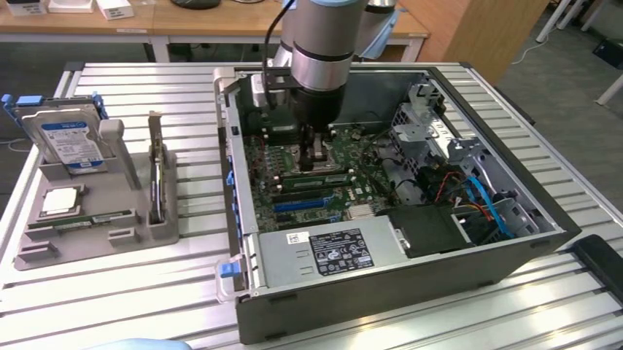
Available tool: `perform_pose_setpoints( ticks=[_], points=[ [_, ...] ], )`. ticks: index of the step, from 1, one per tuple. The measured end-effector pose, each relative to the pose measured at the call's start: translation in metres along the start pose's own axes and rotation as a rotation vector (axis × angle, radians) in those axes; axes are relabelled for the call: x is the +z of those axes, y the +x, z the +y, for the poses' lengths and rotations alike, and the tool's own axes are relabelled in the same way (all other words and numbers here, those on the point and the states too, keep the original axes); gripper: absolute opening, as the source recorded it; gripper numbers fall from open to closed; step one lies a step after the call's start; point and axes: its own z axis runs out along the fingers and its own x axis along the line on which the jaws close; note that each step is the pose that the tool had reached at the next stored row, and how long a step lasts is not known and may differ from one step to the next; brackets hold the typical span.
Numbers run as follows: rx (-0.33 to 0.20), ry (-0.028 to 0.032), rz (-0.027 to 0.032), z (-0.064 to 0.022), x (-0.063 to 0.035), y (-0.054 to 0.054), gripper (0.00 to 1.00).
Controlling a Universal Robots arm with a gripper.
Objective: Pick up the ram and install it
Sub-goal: 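Press down the ram until it locks into place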
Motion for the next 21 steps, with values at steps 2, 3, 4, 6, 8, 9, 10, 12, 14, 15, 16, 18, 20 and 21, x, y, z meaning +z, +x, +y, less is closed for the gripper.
perform_pose_setpoints(
  ticks=[2,3,4,6,8,9,10,12,14,15,16,18,20,21],
  points=[
    [0.0,0.0022,-0.0003,0.0002,0.0024,0.0,0.1],
    [0.0,0.0047,-0.0004,0.0011,0.005,0.0,0.1],
    [0.0,0.0065,-0.0006,0.0028,0.0068,0.0,0.1],
    [0.0,0.0078,-0.0005,0.0049,0.0081,0.0,0.1],
    [0.0,0.0089,-0.0008,0.0066,0.0093,0.001,0.1],
    [0.0,0.0094,-0.0009,0.0071,0.01,0.001,0.1],
    [0.0,0.0098,-0.001,0.0075,0.0106,0.001,0.1],
    [0.0,0.0104,-0.0009,0.0081,0.012,0.001,0.1],
    [0.0,0.0111,-0.001,0.0086,0.0139,0.001,0.1],
    [0.0,0.0115,-0.0009,0.0089,0.0148,0.001,0.1],
    [0.0,0.012,-0.001,0.0092,0.016,0.001,0.1],
    [0.0,0.0131,-0.0011,0.0099,0.0182,0.001,0.1],
    [0.0,0.0144,-0.0012,0.0106,0.0204,0.001,0.1],
    [0.0,0.0149,-0.0013,0.011,0.0214,0.001,0.1]
  ],
)
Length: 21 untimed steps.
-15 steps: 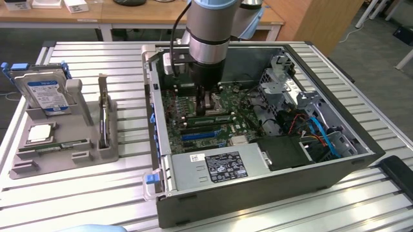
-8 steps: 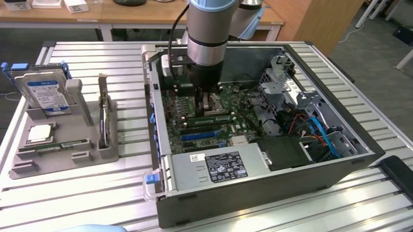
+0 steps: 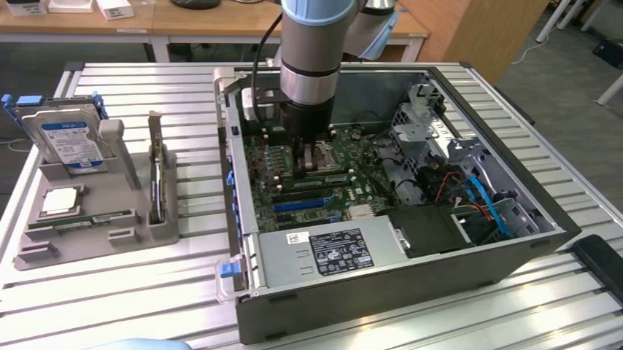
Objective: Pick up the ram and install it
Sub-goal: 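Press down the ram until it locks into place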
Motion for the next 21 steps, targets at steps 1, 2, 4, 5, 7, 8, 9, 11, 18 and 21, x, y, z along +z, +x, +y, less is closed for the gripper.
perform_pose_setpoints(
  ticks=[1,2,4,5,7,8,9,11,18,21],
  points=[
    [0.0,0.0006,0.0001,0.0004,0.001,0.0,0.1],
    [0.0,0.0011,0.0002,0.0008,0.0019,0.0,0.1],
    [0.0,0.002,0.0003,0.0014,0.0034,0.0,0.1],
    [0.0,0.0023,-0.0002,0.0017,0.0042,0.0,0.1],
    [0.0,0.0027,0.0007,0.0021,0.0053,0.0,0.1],
    [0.0,0.0027,0.0009,0.0023,0.0057,0.0,0.1],
    [0.0,0.0028,0.0007,0.0023,0.006,0.0,0.1],
    [0.0,0.0031,-0.0001,0.0023,0.0063,0.0,0.1],
    [0.0,0.0026,-0.0004,0.0018,-0.0046,0.001,0.1],
    [0.0,0.0026,-0.0011,0.0012,-0.0082,0.001,0.1]
  ],
)
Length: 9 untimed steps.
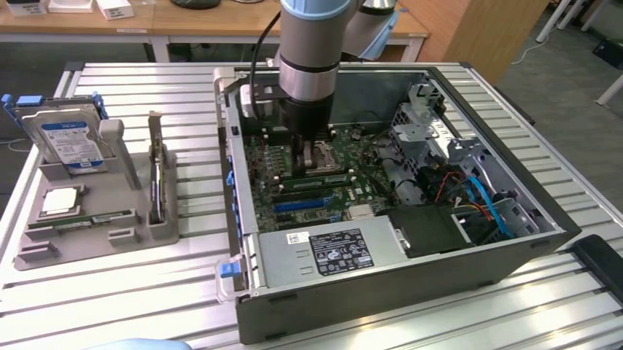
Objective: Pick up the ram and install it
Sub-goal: 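Press down the ram until it locks into place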
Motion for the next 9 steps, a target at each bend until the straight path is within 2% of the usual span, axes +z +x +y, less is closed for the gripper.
perform_pose_setpoints(
  ticks=[5,7,9],
  points=[
    [0.0,-0.0005,-0.007,-0.0041,-0.0064,0.0,0.1],
    [-0.001,-0.0011,-0.0126,-0.0068,-0.0092,-0.001,0.1],
    [-0.002,-0.0017,-0.0207,-0.01,-0.0123,-0.001,0.1]
  ],
)
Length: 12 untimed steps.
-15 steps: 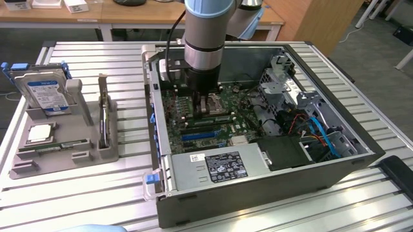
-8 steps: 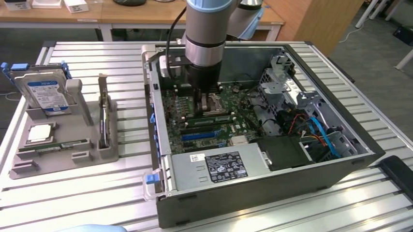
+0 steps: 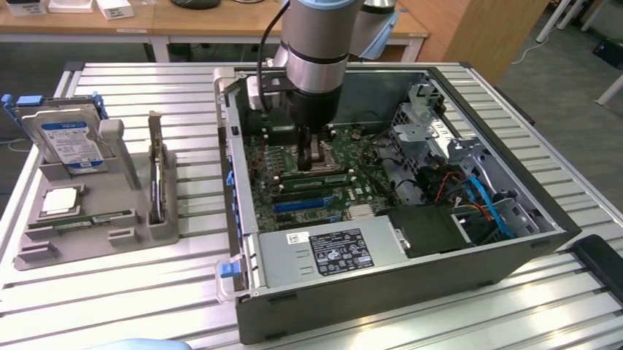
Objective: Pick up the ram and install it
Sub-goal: 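Press down the ram until it locks into place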
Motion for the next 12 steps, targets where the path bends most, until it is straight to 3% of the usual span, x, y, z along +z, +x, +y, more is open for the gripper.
perform_pose_setpoints(
  ticks=[12],
  points=[
    [-0.011,-0.0042,-0.0494,-0.0193,-0.0193,-0.002,0.1]
  ],
)
